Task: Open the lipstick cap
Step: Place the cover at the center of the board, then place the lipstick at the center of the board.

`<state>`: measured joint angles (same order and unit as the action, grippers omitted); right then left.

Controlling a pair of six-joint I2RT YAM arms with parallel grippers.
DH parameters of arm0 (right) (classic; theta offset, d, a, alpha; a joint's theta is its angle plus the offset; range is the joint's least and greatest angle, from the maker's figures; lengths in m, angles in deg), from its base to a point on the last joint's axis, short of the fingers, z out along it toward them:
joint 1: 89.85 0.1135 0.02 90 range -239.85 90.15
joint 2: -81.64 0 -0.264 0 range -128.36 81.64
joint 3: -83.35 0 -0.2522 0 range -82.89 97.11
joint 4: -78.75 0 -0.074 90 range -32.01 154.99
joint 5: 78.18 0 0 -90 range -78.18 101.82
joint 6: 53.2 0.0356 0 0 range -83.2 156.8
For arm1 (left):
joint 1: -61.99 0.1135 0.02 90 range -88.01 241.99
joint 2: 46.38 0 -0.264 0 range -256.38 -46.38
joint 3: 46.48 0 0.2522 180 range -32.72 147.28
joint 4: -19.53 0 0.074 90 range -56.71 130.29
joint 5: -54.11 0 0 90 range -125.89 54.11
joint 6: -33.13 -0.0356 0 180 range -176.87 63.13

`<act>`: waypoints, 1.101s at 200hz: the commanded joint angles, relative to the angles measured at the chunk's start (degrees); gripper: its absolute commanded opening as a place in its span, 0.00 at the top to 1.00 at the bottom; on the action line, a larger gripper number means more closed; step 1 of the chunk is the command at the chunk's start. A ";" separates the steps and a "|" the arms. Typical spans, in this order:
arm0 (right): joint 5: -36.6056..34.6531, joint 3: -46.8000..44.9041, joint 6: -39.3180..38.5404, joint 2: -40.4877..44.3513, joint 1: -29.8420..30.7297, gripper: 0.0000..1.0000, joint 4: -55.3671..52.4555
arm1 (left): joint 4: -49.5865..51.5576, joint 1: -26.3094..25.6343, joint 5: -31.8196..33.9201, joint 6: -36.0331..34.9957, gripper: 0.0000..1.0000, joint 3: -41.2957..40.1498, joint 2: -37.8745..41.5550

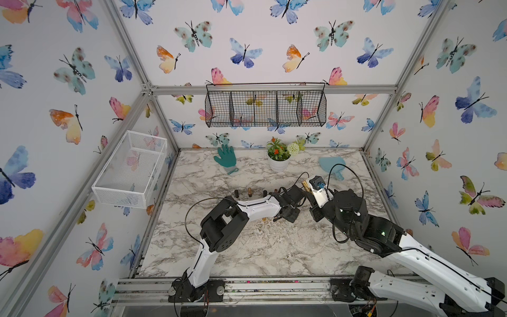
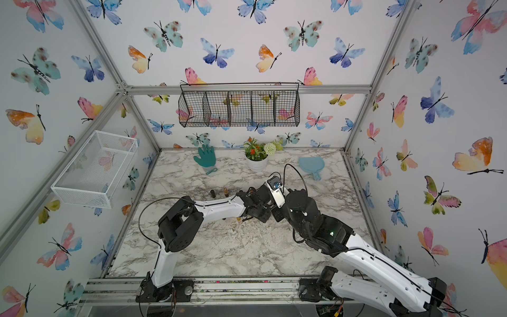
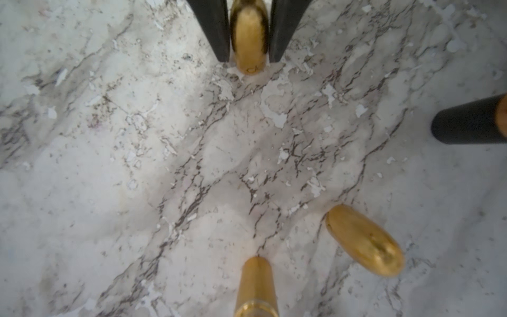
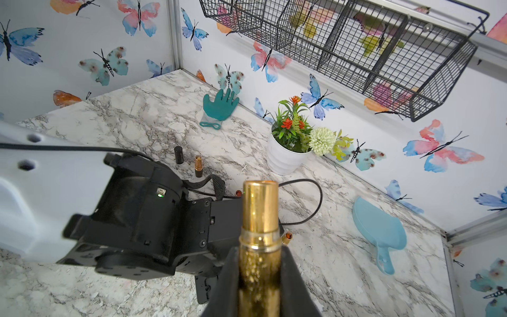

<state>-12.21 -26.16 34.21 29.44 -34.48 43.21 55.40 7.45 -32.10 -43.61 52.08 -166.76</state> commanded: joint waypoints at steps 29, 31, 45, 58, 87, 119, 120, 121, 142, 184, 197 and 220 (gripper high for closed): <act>-1.11 0.19 0.55 -0.02 -0.05 0.98 -0.44 | 0.32 -1.01 0.77 -0.81 0.63 1.14 -0.67; -1.11 0.22 0.56 -0.01 -0.08 0.98 -0.41 | 0.40 -1.01 0.78 -0.79 0.62 1.20 -0.48; -1.11 0.18 0.57 0.26 -0.09 0.98 -0.47 | 0.64 -1.02 0.78 -0.91 0.58 1.89 0.58; -1.11 0.05 0.57 0.26 -0.08 0.98 -0.46 | 1.67 -0.95 1.49 -1.25 0.54 3.24 1.43; -0.67 -0.17 0.74 0.20 -0.04 0.98 -0.04 | 5.26 -0.52 3.55 -1.93 0.49 7.45 3.07; 0.53 -2.13 0.66 0.17 -0.09 0.98 2.95 | 9.99 1.31 5.98 -0.57 0.46 11.49 5.48; 0.64 -2.23 0.61 0.13 -0.05 0.98 3.14 | 10.11 1.38 5.89 -0.50 0.46 11.60 5.54; 0.69 -2.37 0.63 0.11 -0.07 0.98 3.32 | 10.26 1.55 5.75 -0.37 0.46 11.70 5.56; 2.08 -3.45 0.66 -1.01 -0.09 0.98 5.56 | 11.73 4.49 0.30 1.59 0.45 11.78 9.20; 4.65 -4.49 -0.22 -2.53 -0.03 0.98 10.03 | 7.58 16.47 -19.55 6.65 0.42 3.44 21.74; 5.22 -4.61 -0.50 -3.45 -0.04 0.98 10.94 | 3.73 21.30 -27.03 8.11 0.41 -0.79 26.26; 6.80 -4.00 -1.11 -6.44 -0.06 0.98 11.91 | 2.36 28.18 -39.26 8.69 0.40 -4.48 31.25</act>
<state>-7.75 -30.14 33.97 25.53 -34.48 51.69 60.53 30.51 -52.65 -37.38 51.03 -140.69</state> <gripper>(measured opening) 0.202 0.599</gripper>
